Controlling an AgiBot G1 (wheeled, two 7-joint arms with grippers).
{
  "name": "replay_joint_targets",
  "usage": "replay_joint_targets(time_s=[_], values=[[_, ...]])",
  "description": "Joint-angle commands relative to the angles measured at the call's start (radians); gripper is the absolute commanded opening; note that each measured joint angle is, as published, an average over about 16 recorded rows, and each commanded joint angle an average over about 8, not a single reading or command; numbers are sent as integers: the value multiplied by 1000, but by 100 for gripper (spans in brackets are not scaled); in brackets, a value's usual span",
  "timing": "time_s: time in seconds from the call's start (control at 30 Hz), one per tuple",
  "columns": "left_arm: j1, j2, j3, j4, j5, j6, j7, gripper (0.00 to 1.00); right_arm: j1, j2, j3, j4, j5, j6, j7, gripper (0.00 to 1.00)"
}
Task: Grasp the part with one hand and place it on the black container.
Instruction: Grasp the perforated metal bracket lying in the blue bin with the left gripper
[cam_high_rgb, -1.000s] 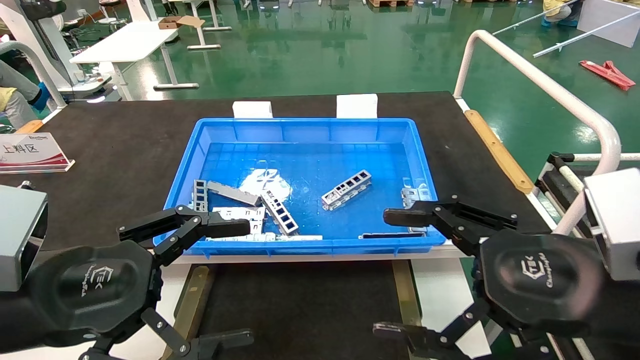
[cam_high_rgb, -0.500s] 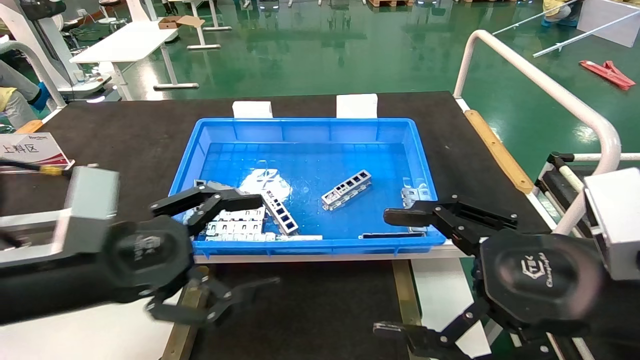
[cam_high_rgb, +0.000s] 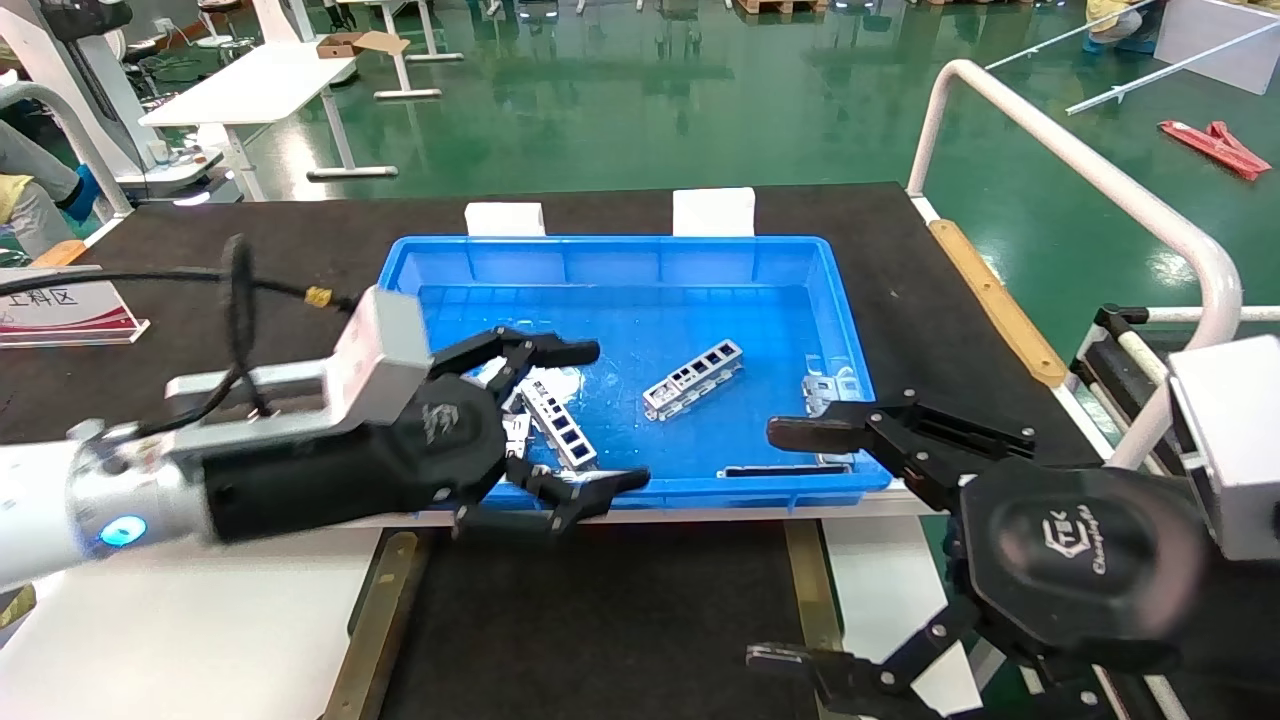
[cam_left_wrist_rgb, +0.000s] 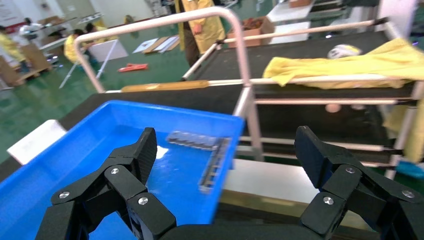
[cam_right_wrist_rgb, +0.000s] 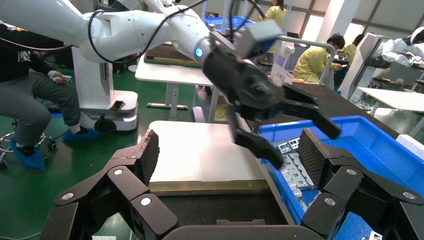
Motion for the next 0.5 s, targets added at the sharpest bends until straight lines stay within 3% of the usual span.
replay_joint_targets(time_s=[0.03, 0.5], values=[[-21, 28, 14, 34, 27, -14, 10, 100, 0, 0, 0, 0, 0, 0, 0, 100], [-188, 310, 85, 434, 168, -179, 133, 100, 0, 0, -1, 0, 1, 1, -1, 100]])
